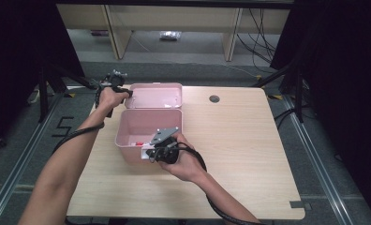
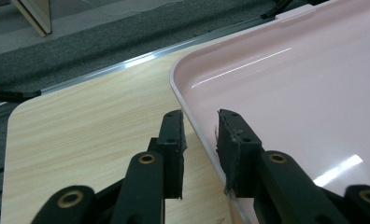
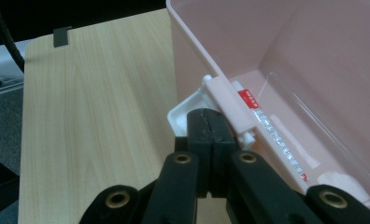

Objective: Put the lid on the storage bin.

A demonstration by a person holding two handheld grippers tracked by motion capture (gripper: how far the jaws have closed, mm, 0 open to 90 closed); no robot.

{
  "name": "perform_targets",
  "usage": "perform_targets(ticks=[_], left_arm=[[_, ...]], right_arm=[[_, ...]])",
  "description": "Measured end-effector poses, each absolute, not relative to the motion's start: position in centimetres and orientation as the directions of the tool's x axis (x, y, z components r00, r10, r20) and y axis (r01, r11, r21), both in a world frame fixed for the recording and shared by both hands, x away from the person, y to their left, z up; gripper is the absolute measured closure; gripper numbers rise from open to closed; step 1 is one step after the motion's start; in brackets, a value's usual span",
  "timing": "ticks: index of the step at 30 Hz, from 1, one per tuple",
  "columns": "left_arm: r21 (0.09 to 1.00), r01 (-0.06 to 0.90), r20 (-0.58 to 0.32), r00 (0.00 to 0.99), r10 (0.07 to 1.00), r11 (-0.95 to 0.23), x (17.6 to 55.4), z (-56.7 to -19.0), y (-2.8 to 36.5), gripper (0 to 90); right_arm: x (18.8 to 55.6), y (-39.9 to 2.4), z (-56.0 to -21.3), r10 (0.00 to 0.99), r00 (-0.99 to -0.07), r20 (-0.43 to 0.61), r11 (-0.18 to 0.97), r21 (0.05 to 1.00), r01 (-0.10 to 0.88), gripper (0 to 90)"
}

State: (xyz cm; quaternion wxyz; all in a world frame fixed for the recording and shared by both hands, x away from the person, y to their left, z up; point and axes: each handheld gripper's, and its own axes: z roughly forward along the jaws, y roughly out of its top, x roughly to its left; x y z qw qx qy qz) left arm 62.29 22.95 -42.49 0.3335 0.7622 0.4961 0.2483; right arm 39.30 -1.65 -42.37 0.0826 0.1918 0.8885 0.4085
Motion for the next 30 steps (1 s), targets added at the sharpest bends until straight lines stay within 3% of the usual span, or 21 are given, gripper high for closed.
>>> perform_targets(ticks=[30], left_arm=[[0.675,0.707,0.012,0.274,0.962,-0.210,62.7,-41.4,21.7,81.3]], right_arm=[[39.3,-1.5,-42.4,0.402,-0.915,0.012,0.597,0.755,0.272,90.0]])
